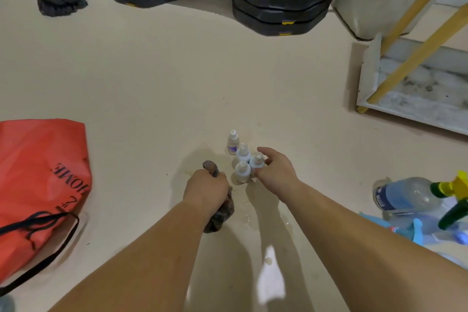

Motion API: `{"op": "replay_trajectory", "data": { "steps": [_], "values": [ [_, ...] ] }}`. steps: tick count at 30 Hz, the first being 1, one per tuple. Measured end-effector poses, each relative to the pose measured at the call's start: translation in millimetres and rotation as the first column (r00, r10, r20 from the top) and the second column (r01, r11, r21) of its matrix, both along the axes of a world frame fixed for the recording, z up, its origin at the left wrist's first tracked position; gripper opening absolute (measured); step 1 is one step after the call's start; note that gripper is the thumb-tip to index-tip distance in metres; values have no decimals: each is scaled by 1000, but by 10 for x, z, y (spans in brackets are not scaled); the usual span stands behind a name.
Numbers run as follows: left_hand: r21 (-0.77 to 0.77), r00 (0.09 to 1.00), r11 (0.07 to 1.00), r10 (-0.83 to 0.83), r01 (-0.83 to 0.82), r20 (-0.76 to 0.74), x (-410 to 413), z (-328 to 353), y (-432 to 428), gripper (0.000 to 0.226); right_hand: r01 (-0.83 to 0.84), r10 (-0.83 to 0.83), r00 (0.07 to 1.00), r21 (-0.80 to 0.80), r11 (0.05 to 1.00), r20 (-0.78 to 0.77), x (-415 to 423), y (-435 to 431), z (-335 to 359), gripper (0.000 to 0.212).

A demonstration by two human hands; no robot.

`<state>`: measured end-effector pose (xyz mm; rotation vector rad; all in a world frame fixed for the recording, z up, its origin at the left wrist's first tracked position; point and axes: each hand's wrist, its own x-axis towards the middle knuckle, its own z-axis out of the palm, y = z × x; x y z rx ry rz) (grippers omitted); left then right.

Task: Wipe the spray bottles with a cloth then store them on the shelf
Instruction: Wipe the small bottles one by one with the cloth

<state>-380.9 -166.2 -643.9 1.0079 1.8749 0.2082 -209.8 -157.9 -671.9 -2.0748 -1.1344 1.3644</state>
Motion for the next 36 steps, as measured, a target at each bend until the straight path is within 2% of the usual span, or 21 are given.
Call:
{"op": "replay_trajectory", "data": {
  "steps": [2, 4, 8, 13, 18, 21, 26, 30, 33, 36],
  "values": [
    [-7, 1000, 1000, 3, -3, -12, -24, -33, 1, 36, -12, 12, 1000, 5, 1000, 13, -10, 5, -18, 25],
    [-17, 1000, 1000, 4, -4, -14, -38, -53, 8, 35, -19, 18, 999, 17, 1000, 35, -1, 7, -28, 19],
    [-18, 1000, 1000, 12, -12, 4, -50, -42, 5, 37, 6, -8, 998, 38, 999, 67, 71, -47, -102, 24],
    [12, 999, 999, 38, -38, 21, -87, 69, -16, 28, 295, -291, 954, 57, 954, -72, 198, -202, -95, 26],
    [13, 988, 993, 115, -116, 100, -97, 352, -63, 23, 371, -359, 911, 23, 928, -203, 417, -323, 227, 23],
    [38, 971, 990, 128, -139, 201, 19, 655, -133, 20, 334, -314, 921, 52, 941, -232, 524, -377, 582, 14],
    [119, 892, 979, 98, -166, 441, 284, 1356, -292, 19, 81, -54, 951, 77, 994, -304, 685, -453, 1458, 18],
    [233, 873, 957, 39, -173, 487, 375, 2042, -422, 26, -27, 63, 925, 101, 994, -375, 782, -565, 2262, 16],
    [266, 837, 947, 3, -177, 547, 387, 2531, -563, 25, -16, 81, 895, 151, 988, -439, 785, -722, 2801, 15],
    [307, 825, 941, -59, -141, 562, 396, 2879, -768, 28, -17, 125, 860, 217, 976, -495, 752, -973, 3202, 25]
  ]
}}
